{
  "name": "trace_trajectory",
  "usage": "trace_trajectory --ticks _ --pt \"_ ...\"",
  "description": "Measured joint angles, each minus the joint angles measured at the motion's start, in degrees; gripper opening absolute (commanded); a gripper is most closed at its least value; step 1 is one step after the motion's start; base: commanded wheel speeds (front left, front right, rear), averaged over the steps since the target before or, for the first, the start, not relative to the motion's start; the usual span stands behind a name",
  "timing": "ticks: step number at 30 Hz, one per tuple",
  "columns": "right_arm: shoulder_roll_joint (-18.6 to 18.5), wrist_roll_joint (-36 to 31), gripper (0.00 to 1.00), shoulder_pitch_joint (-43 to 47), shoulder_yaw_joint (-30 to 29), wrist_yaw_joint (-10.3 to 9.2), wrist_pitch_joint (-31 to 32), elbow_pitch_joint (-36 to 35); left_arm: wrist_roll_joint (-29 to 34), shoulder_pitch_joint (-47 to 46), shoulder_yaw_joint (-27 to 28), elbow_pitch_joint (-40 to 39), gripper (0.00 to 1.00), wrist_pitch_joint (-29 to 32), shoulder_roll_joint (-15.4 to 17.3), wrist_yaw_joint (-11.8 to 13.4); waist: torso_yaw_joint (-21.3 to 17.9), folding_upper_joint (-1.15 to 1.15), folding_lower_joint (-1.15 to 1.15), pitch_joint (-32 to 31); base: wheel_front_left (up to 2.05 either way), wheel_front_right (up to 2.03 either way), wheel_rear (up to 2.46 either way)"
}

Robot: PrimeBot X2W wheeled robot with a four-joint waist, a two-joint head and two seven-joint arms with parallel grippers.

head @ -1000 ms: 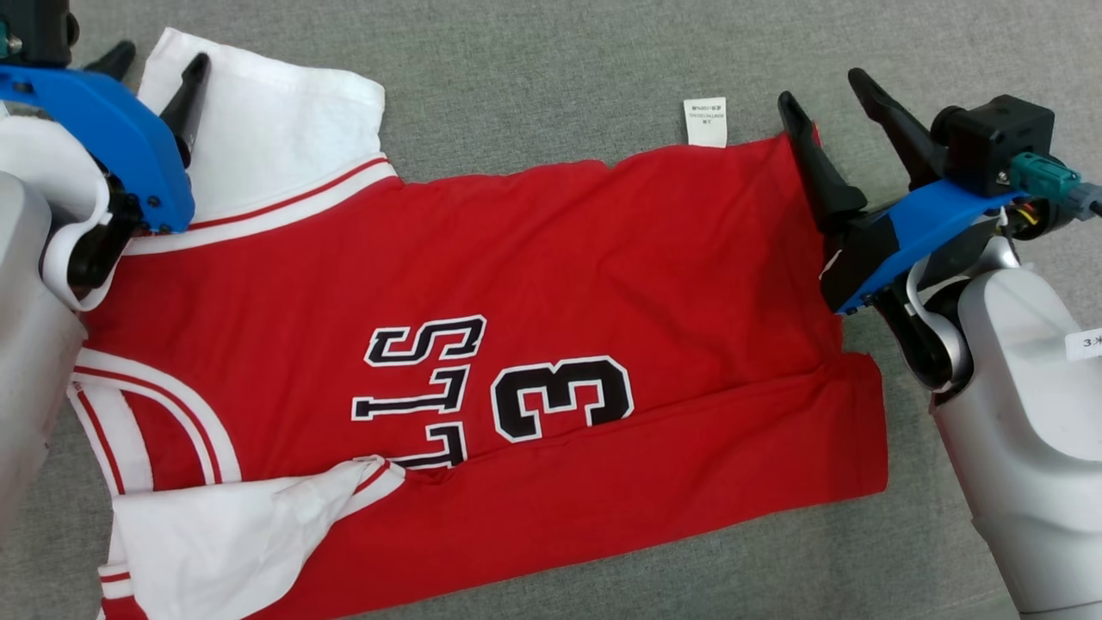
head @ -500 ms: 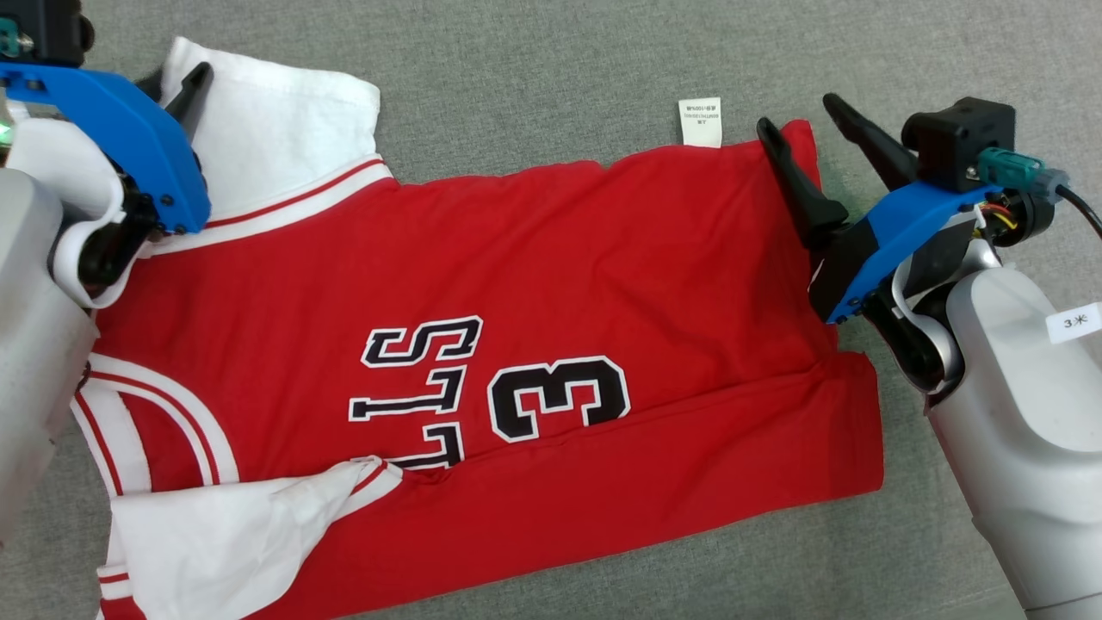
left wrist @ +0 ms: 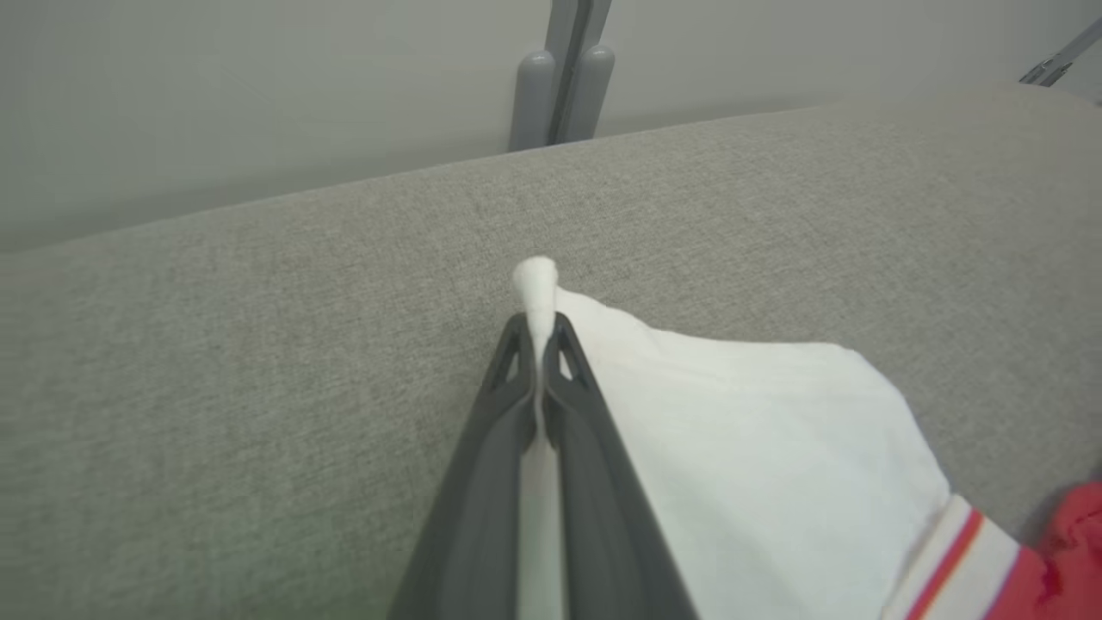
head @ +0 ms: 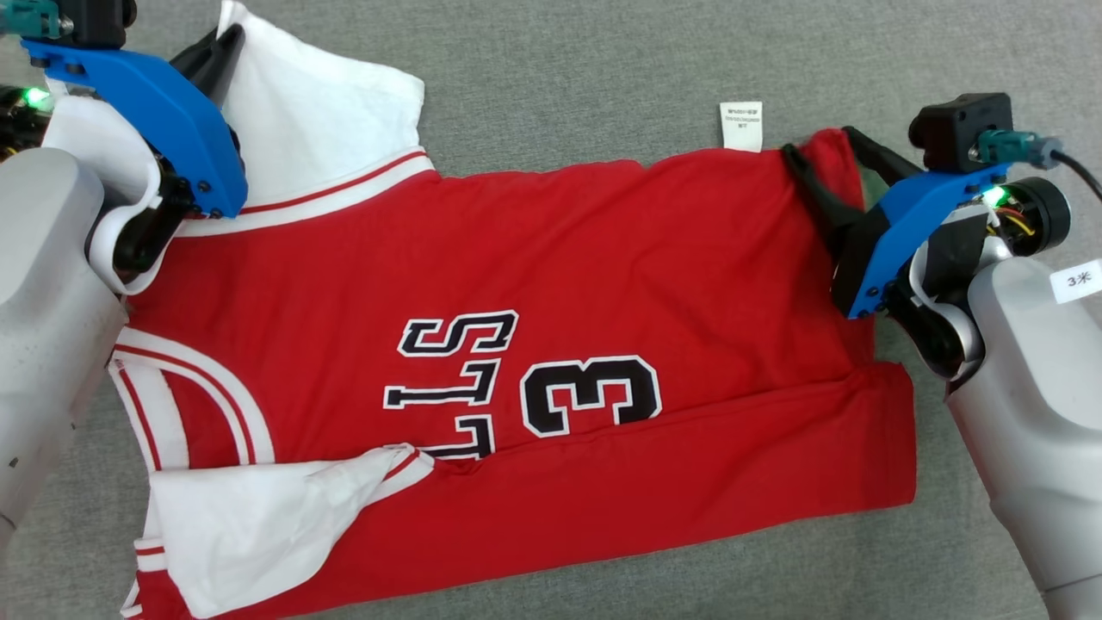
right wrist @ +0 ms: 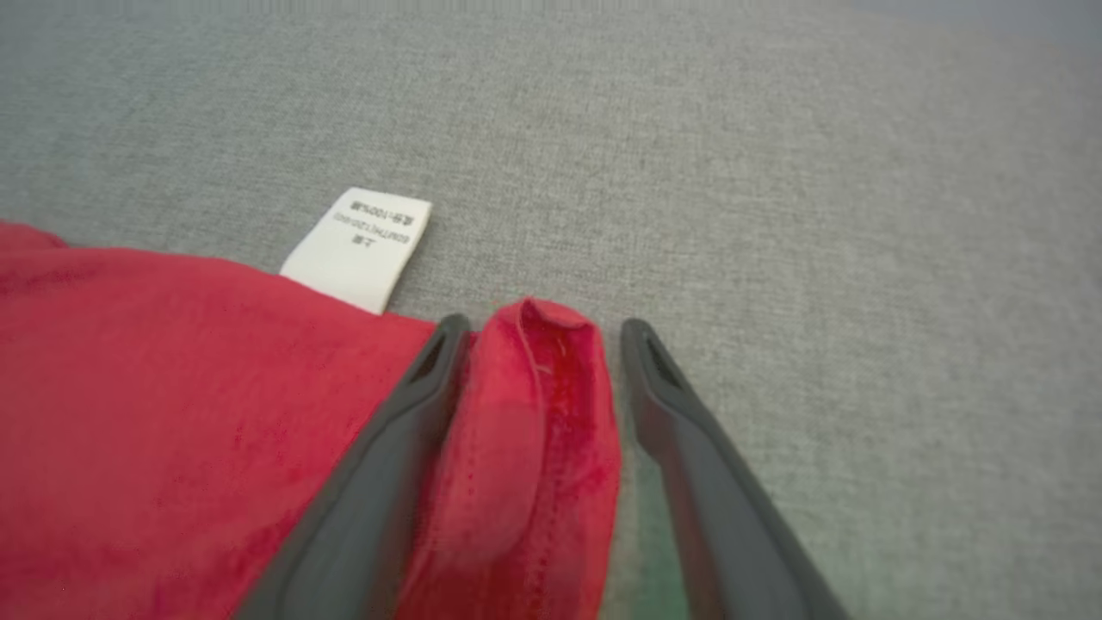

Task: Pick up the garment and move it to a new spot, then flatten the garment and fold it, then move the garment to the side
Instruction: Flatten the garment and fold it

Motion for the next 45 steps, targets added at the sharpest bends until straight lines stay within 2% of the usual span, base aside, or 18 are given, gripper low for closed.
trace_trajectory --ticks 1,2,6,15,22,29,35,41,45 --pt "0.0 0.4 0.14 -0.3 -0.2 -0.01 0.0 0.3 -0.2 -0.2 -0.3 0.1 0.00 -0.8 0.0 0.0 0.2 0.00 0.00 -0.1 0.00 0.00 0.00" --pt "0.0 0.4 0.00 -0.4 -0.1 0.00 0.0 0.6 -0.5 -0.3 -0.5 0.1 0.00 -1.5 0.0 0.0 0.4 0.00 0.00 -0.2 0.00 0.00 0.00" --pt "0.0 0.6 0.00 -1.3 -1.1 0.00 -1.5 2.1 -1.6 -0.8 -0.7 0.6 0.00 -5.5 -0.3 0.0 1.2 0.01 0.00 -1.1 0.00 0.00 0.00" --pt "-0.1 -0.8 0.00 -1.9 -1.9 0.00 -10.3 5.4 -3.9 0.8 -2.8 -2.4 0.00 -13.4 -0.8 0.0 2.9 -0.01 0.00 -4.8 0.00 0.00 0.00" --pt "-0.6 -0.3 0.00 1.4 -1.3 0.00 -15.8 6.5 -5.7 6.8 -4.1 -9.3 0.00 -18.5 2.2 0.0 4.0 -0.02 -0.01 -8.1 0.00 0.00 0.00" --pt "-1.4 0.2 0.00 5.4 -1.3 0.00 -19.2 7.0 -5.1 13.7 -3.3 -15.9 0.00 -20.0 5.1 0.1 5.7 -0.02 -0.01 -10.4 0.00 0.00 0.00" --pt "-2.3 0.5 0.00 8.8 -1.2 -0.01 -22.4 7.0 -3.8 22.4 0.4 -24.1 0.00 -20.2 6.7 2.6 6.9 -0.02 -0.01 -12.2 0.00 0.00 0.00" --pt "-3.1 0.3 0.00 13.0 -1.1 0.00 -24.9 6.5 -0.3 34.8 5.9 -32.3 0.00 -20.3 6.8 6.4 7.7 -0.02 -0.01 -13.9 0.00 0.00 0.00" --pt "-3.2 0.4 0.00 14.6 -1.3 0.00 -25.5 6.3 0.8 39.3 7.2 -34.3 0.00 -20.3 6.8 6.9 7.9 -0.02 -0.01 -14.4 0.00 0.00 0.00"
